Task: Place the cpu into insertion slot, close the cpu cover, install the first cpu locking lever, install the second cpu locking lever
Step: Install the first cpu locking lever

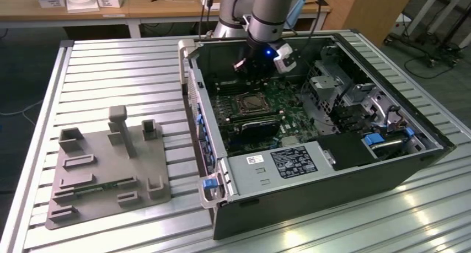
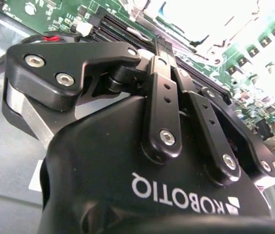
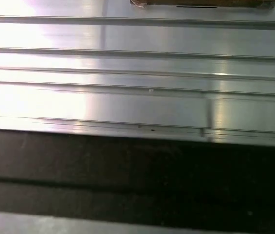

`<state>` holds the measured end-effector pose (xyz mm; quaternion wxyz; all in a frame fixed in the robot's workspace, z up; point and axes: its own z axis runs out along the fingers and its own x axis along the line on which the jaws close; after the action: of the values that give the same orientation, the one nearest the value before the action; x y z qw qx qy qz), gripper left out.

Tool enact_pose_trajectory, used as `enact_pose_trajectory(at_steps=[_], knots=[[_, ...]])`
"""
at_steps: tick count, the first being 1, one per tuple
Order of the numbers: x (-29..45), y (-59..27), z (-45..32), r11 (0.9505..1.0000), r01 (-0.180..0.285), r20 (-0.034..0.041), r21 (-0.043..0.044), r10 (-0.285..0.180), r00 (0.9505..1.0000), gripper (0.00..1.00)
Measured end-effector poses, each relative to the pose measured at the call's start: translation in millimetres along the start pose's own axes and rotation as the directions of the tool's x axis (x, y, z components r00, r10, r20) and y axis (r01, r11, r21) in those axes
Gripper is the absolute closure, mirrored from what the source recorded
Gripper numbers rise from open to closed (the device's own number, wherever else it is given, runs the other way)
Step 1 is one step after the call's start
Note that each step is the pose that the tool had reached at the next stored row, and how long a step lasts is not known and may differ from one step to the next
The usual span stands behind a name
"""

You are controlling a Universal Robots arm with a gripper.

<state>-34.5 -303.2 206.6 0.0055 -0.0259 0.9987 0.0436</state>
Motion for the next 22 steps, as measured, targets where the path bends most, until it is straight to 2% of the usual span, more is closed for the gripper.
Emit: enact_pose_trajectory(at_steps=[11, 22], knots=[[-6.4, 2.8, 1.6, 1.0, 0.002, 0.0, -0.0001, -0.002, 1.0, 0.9], [-8.0, 2.6, 3.6, 1.0, 0.002, -0.0001, 0.0, -0.002, 1.0, 0.9]])
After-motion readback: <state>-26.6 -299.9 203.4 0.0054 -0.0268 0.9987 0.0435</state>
